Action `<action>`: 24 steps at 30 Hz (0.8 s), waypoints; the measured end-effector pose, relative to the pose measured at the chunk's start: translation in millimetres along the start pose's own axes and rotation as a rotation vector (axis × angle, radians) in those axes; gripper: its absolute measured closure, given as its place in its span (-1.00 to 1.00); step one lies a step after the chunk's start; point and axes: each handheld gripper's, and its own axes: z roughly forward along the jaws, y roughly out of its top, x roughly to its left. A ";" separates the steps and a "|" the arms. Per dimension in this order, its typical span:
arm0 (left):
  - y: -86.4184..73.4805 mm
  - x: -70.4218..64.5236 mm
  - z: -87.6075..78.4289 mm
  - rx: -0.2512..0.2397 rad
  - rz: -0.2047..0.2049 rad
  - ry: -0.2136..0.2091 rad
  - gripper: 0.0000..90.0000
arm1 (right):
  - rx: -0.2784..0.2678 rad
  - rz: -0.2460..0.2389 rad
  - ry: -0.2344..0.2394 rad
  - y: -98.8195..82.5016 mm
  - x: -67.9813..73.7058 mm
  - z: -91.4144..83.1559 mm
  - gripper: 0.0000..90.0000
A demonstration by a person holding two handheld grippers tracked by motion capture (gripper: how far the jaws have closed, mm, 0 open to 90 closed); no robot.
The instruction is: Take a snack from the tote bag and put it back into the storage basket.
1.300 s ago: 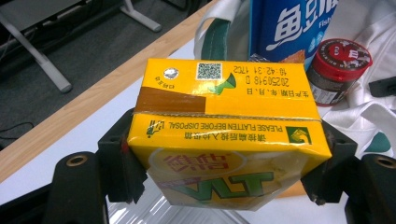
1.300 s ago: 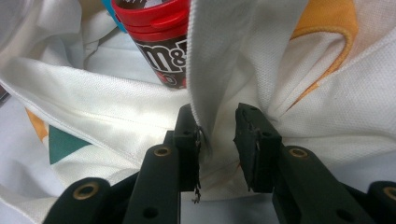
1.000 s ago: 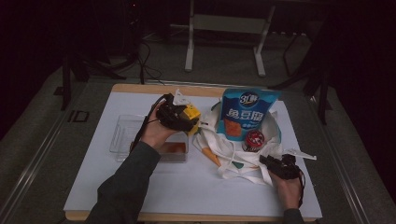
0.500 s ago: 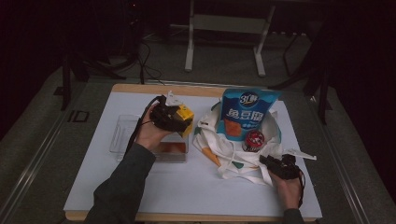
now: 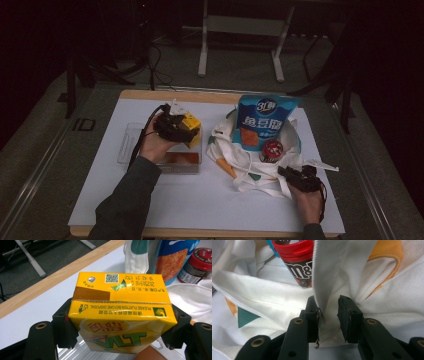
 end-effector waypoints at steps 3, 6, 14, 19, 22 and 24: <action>-3.8 2.8 -0.1 0.007 -0.006 0.005 -0.37 | 0.000 -0.001 0.000 0.0 0.1 0.0 0.55; -6.9 5.8 -1.2 0.009 -0.013 0.009 -0.37 | 0.000 -0.001 0.000 0.0 0.1 0.0 0.55; -12.9 14.5 -5.2 0.005 -0.042 0.039 -0.37 | -0.001 0.001 0.000 -0.1 0.0 0.0 0.55; -18.7 19.6 -7.3 0.020 -0.050 0.058 -0.37 | -0.001 0.001 0.000 -0.1 0.0 0.0 0.55; -22.4 22.6 -7.9 0.025 -0.058 0.062 -0.37 | -0.001 0.001 0.000 -0.1 -0.1 0.0 0.55; -24.7 24.1 -8.3 0.024 -0.066 0.065 -0.37 | -0.001 0.000 0.000 -0.2 0.0 0.0 0.55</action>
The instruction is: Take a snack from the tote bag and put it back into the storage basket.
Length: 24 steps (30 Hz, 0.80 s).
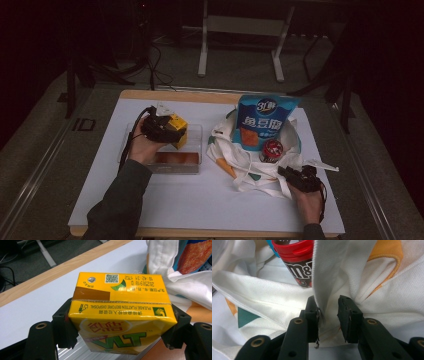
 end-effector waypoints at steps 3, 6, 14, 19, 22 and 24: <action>-2.2 1.7 -0.4 0.005 -0.001 0.004 -0.37 | -0.001 0.000 0.000 0.0 -0.1 0.1 0.55; -4.7 2.5 -0.4 0.005 -0.007 0.003 -0.37 | 0.000 0.001 0.000 0.0 0.0 0.0 0.55; -11.8 -0.2 2.0 0.015 -0.012 -0.007 -0.37 | -0.001 0.000 -0.001 -0.1 0.1 0.0 0.55; -16.1 -0.2 -0.3 0.012 -0.019 -0.007 -0.37 | -0.001 0.000 -0.001 0.0 0.0 0.0 0.55; -18.2 0.2 -1.5 0.005 -0.023 -0.001 -0.37 | -0.001 0.000 -0.002 -0.1 0.2 0.0 0.55; -19.2 2.2 -1.8 0.006 -0.034 0.006 -0.37 | -0.001 -0.002 -0.002 -0.1 0.1 0.0 0.55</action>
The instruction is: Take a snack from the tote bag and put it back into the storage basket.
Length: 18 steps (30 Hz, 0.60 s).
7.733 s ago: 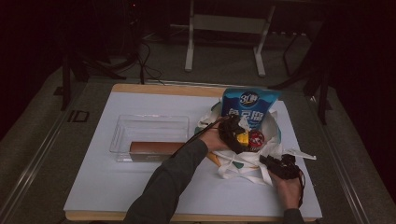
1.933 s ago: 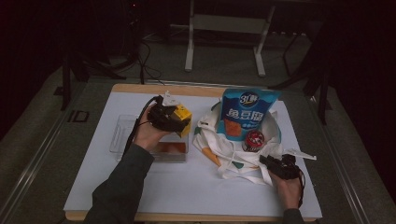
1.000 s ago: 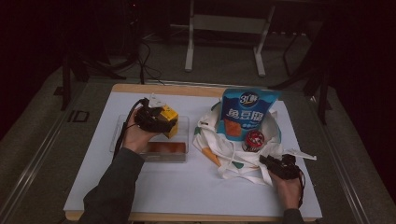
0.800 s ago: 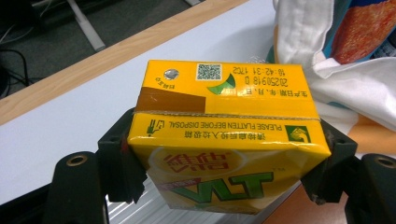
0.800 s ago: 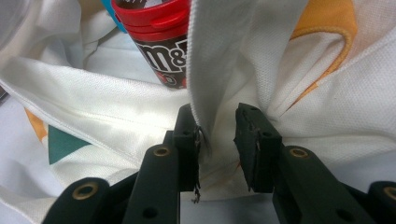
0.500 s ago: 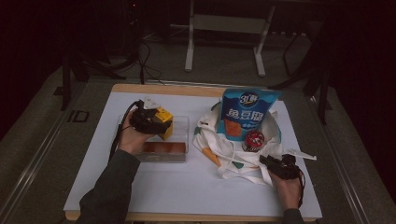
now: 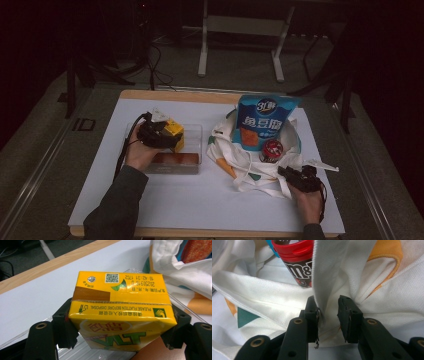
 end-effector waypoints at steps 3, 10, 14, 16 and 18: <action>-2.0 3.6 -0.7 0.008 -0.011 0.017 -0.37 | 0.000 0.000 -0.001 0.0 0.1 0.0 0.55; -8.7 11.7 -3.1 0.011 -0.041 0.034 -0.37 | 0.001 0.001 0.000 0.0 0.0 0.0 0.55; -12.8 14.8 -5.0 0.004 -0.047 0.037 -0.37 | 0.000 0.000 -0.001 -0.1 0.1 0.0 0.55; -14.5 16.4 -5.9 0.002 -0.052 0.041 -0.37 | 0.000 0.000 -0.001 0.0 0.1 0.0 0.55; -16.6 18.2 -6.9 0.004 -0.052 0.049 -0.37 | 0.000 -0.001 -0.002 -0.1 0.2 -0.1 0.55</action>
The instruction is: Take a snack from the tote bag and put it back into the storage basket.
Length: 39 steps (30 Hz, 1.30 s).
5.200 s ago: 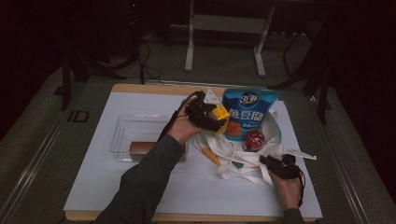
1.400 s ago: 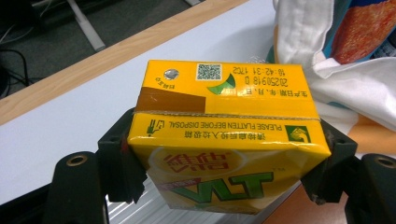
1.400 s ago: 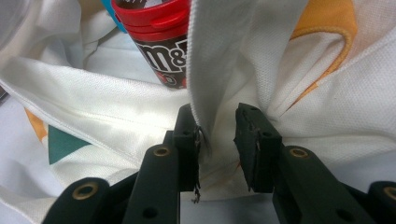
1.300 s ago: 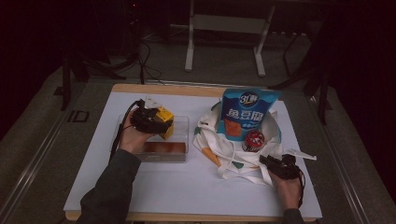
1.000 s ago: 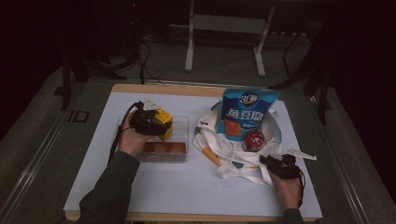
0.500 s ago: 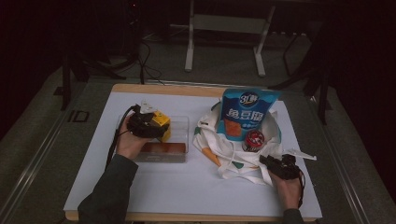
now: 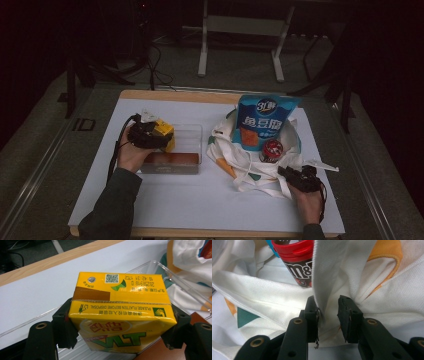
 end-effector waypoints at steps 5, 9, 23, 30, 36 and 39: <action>-6.4 4.5 -1.3 0.006 -0.008 0.016 -0.37 | -0.001 0.001 0.001 0.0 -0.1 0.0 0.54; -10.8 7.4 -1.7 0.002 -0.018 0.022 -0.37 | -0.001 0.001 0.001 0.0 -0.1 0.0 0.54; -24.7 22.9 -7.0 0.000 -0.064 0.061 -0.37 | -0.002 0.001 0.000 -0.2 -0.1 0.0 0.54; -31.8 34.3 -13.1 -0.001 -0.091 0.085 -0.38 | -0.002 0.001 0.000 -0.2 -0.1 0.0 0.54; -38.5 40.9 -15.9 0.002 -0.103 0.106 -0.37 | -0.002 0.000 -0.002 -0.2 0.1 -0.1 0.54; -42.2 43.4 -16.4 0.004 -0.110 0.114 -0.38 | -0.002 -0.002 -0.003 -0.2 0.2 -0.1 0.54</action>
